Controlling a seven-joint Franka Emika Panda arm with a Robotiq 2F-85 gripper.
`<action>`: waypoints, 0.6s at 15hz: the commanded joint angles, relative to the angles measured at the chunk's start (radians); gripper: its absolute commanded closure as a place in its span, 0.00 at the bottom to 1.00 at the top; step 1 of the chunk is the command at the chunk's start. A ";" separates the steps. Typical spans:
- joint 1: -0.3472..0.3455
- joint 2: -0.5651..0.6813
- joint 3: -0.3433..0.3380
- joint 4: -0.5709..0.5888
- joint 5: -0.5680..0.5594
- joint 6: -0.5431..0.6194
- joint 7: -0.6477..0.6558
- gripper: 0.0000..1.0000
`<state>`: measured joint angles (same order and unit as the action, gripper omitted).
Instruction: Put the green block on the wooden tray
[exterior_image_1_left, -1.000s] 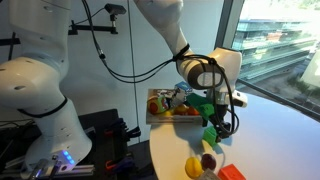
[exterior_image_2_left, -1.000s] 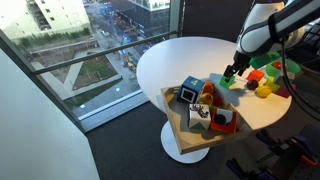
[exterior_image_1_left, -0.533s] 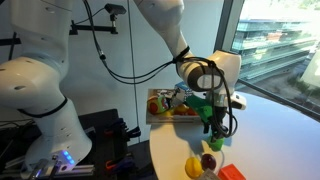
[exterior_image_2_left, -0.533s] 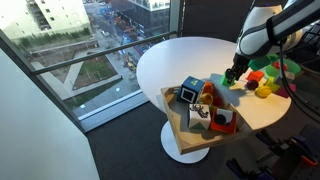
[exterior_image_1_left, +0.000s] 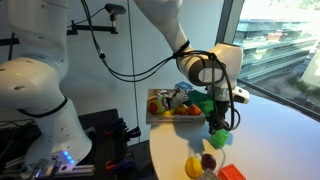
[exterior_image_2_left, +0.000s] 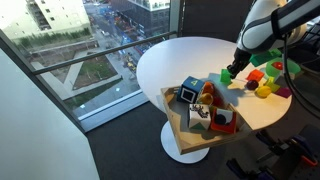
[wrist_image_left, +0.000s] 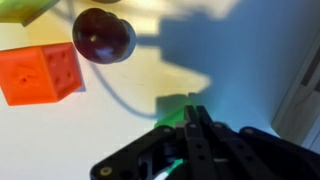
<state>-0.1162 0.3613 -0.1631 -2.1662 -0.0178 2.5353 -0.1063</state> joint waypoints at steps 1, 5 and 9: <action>-0.011 -0.047 0.014 -0.011 -0.010 -0.042 0.014 0.96; -0.009 -0.073 0.018 -0.016 -0.008 -0.063 0.013 0.97; -0.003 -0.121 0.029 -0.031 -0.006 -0.076 0.013 0.97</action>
<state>-0.1161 0.3053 -0.1501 -2.1716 -0.0178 2.4901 -0.1063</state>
